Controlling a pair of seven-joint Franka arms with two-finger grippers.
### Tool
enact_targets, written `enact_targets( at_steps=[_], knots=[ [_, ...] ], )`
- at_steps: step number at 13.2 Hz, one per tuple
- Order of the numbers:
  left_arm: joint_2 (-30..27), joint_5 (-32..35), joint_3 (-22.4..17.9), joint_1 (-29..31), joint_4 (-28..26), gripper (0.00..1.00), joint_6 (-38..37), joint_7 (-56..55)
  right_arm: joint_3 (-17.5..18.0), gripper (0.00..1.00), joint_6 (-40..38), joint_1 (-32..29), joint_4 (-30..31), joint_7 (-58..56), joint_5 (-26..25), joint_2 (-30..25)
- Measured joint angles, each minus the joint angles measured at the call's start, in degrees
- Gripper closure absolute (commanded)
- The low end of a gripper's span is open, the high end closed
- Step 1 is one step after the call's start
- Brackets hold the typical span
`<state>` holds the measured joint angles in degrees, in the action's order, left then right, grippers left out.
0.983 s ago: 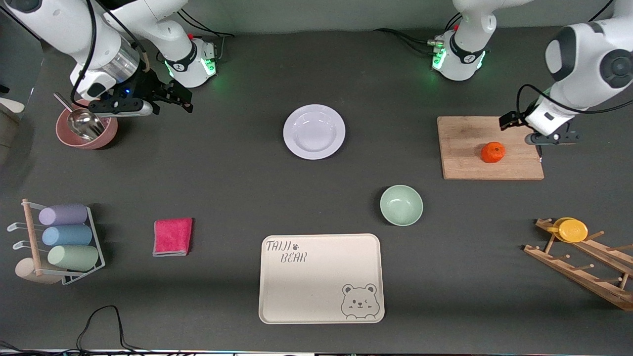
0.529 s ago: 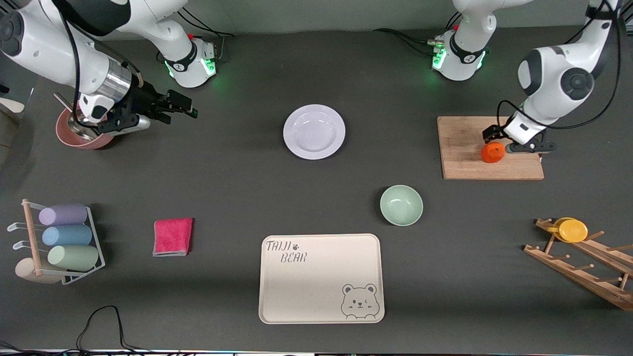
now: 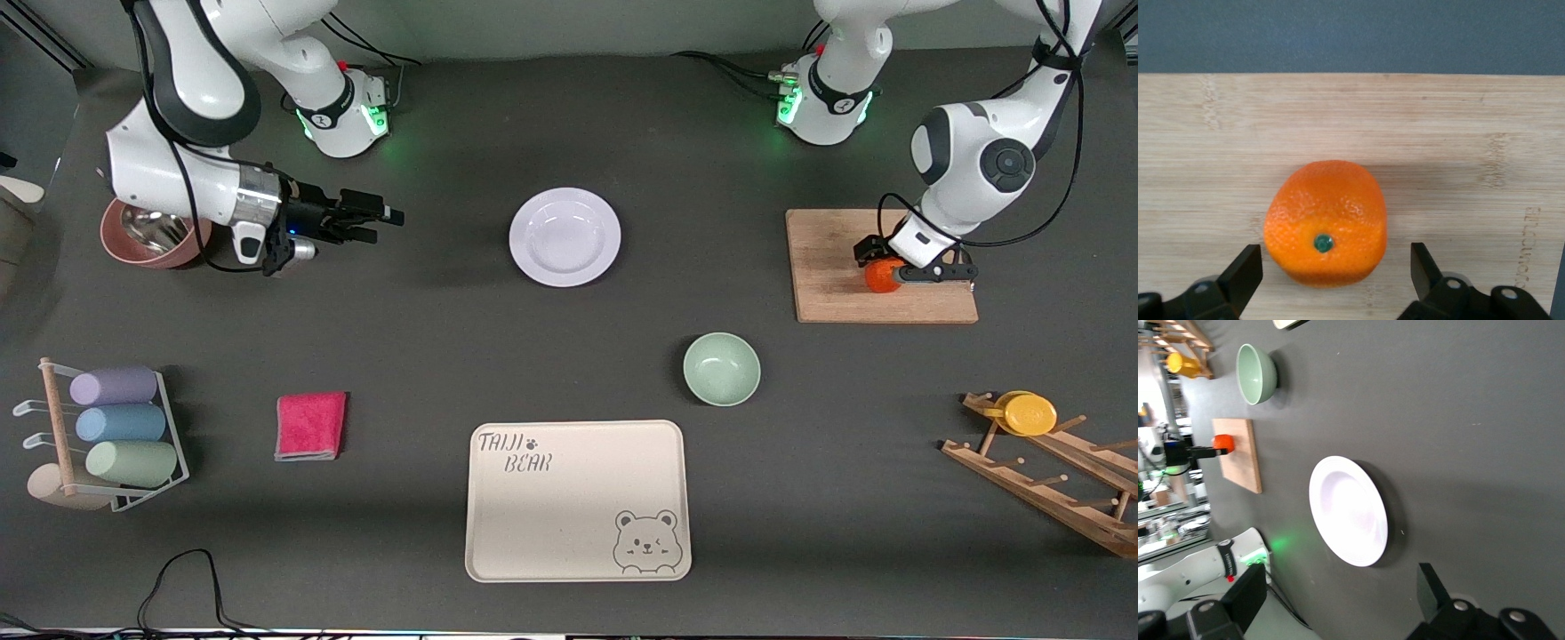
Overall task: Place orange and plate with both arms
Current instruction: 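Grasp the orange with the left gripper and lift it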
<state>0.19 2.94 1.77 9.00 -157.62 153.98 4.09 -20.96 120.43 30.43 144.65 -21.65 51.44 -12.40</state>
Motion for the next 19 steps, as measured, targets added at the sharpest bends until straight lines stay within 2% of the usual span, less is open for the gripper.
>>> enact_targets(
  at_steps=[1,2,7,10,13,15,19],
  knots=[
    [0.18,0.0,-0.01,0.0,0.0,0.96,0.0,-0.04,-0.63,0.0,0.06,-0.01,1.04,-4.4,3.43,1.44],
    [0.29,0.0,-0.01,0.0,0.0,1.0,0.01,-0.05,-1.13,0.0,0.09,-0.01,1.89,-8.66,6.82,2.91],
    [0.24,0.0,0.0,0.0,0.04,1.0,0.01,-0.06,-1.45,0.0,0.11,0.1,4.24,-30.69,24.31,12.93],
    [0.23,0.0,0.0,0.0,0.07,1.0,0.01,-0.06,-1.42,0.0,-0.72,0.12,4.25,-38.36,29.43,18.2],
    [-0.62,0.0,0.04,-0.19,1.38,1.0,-1.46,-0.24,-1.42,0.0,-5.96,0.11,4.27,-45.59,35.78,23.22],
    [-3.35,-0.01,0.08,-0.47,6.42,1.0,-12.83,-0.45,-1.44,0.0,-8.08,0.07,4.14,-48.92,37.78,26.36],
    [-9.97,-0.02,1.17,-0.72,25.53,1.0,-43.5,-0.52,-1.53,0.0,-14.58,-0.28,3.72,-53.45,40.59,31.37]
  ],
)
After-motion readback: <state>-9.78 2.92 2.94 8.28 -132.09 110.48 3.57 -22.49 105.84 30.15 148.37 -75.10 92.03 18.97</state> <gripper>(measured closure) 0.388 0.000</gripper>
